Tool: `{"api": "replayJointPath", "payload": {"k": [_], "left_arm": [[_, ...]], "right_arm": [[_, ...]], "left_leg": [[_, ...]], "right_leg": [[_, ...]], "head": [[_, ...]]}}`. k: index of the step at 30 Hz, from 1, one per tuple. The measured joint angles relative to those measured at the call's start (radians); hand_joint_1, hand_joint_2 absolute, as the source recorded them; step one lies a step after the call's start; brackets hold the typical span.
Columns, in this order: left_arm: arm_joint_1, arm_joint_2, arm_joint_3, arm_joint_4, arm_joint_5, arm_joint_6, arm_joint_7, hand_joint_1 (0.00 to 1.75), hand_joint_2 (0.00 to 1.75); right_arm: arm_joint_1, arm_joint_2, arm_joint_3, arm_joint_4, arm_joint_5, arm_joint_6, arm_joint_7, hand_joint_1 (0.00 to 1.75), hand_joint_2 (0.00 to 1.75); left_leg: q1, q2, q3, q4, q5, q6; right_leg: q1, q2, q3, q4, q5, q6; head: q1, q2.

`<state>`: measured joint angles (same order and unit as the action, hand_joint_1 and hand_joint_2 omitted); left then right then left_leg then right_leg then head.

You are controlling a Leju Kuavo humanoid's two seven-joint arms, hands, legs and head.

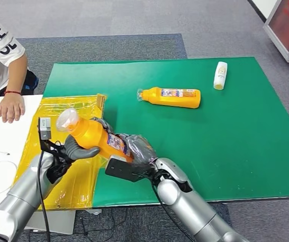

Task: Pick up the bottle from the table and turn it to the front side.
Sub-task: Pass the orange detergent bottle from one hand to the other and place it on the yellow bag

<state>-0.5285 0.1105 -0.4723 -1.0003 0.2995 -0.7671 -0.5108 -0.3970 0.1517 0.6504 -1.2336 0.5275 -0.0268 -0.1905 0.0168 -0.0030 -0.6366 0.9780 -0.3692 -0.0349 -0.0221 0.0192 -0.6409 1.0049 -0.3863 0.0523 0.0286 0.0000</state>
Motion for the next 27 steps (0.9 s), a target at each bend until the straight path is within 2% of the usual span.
{"api": "replayJointPath", "payload": {"k": [9, 10, 11, 13, 14, 15, 16, 27], "left_arm": [[0.01, -0.003, 0.001, -0.003, 0.008, 0.008, 0.002, 1.75, 1.75], [0.013, -0.003, 0.001, -0.004, 0.008, 0.009, 0.002, 1.75, 1.75], [0.015, -0.003, 0.002, -0.006, 0.008, 0.011, 0.002, 1.75, 1.75], [0.021, -0.003, 0.003, -0.011, 0.007, 0.016, 0.002, 1.75, 1.75], [0.024, -0.003, 0.004, -0.014, 0.007, 0.018, 0.002, 1.75, 1.75], [0.028, -0.003, 0.006, -0.018, 0.006, 0.021, 0.002, 1.75, 1.75], [0.032, -0.002, 0.008, -0.021, 0.004, 0.024, 0.002, 1.75, 1.75], [0.091, 0.008, 0.049, -0.069, -0.04, 0.057, -0.005, 1.75, 1.75]], "right_arm": [[0.012, 0.005, -0.005, -0.003, 0.014, -0.007, 0.003, 1.74, 1.75], [0.014, 0.005, -0.005, -0.003, 0.015, -0.008, 0.004, 1.65, 1.75], [0.015, 0.005, -0.006, -0.004, 0.016, -0.008, 0.004, 1.41, 1.75], [0.018, 0.005, -0.007, -0.006, 0.018, -0.008, 0.005, 0.62, 1.75], [0.019, 0.005, -0.007, -0.007, 0.02, -0.008, 0.006, 0.27, 1.75], [0.021, 0.005, -0.008, -0.007, 0.021, -0.009, 0.007, 0.07, 1.75], [0.023, 0.005, -0.008, -0.007, 0.021, -0.009, 0.007, 0.0, 1.75], [0.034, 0.008, -0.056, -0.01, -0.073, 0.029, -0.015, 0.0, 1.75]], "left_leg": [[0.0, 0.0, 0.0, 0.0, 0.0, 0.0], [0.0, 0.0, 0.0, 0.0, 0.0, 0.0], [0.0, 0.0, 0.0, 0.0, 0.0, 0.0], [0.0, 0.0, 0.0, 0.0, 0.0, 0.0], [0.0, 0.0, 0.0, 0.0, 0.0, 0.0], [0.0, 0.0, 0.0, 0.0, 0.0, 0.0], [0.0, 0.0, 0.0, 0.0, 0.0, 0.0], [0.0, 0.0, 0.0, 0.0, 0.0, 0.0]], "right_leg": [[0.0, 0.0, 0.0, 0.0, 0.0, 0.0], [0.0, 0.0, 0.0, 0.0, 0.0, 0.0], [0.0, 0.0, 0.0, 0.0, 0.0, 0.0], [0.0, 0.0, 0.0, 0.0, 0.0, 0.0], [0.0, 0.0, 0.0, 0.0, 0.0, 0.0], [0.0, 0.0, 0.0, 0.0, 0.0, 0.0], [0.0, 0.0, 0.0, 0.0, 0.0, 0.0], [0.0, 0.0, 0.0, 0.0, 0.0, 0.0]], "head": [[0.0, 0.0], [0.0, 0.0], [0.0, 0.0], [0.0, 0.0], [0.0, 0.0], [0.0, 0.0], [0.0, 0.0], [0.0, 0.0]]}}
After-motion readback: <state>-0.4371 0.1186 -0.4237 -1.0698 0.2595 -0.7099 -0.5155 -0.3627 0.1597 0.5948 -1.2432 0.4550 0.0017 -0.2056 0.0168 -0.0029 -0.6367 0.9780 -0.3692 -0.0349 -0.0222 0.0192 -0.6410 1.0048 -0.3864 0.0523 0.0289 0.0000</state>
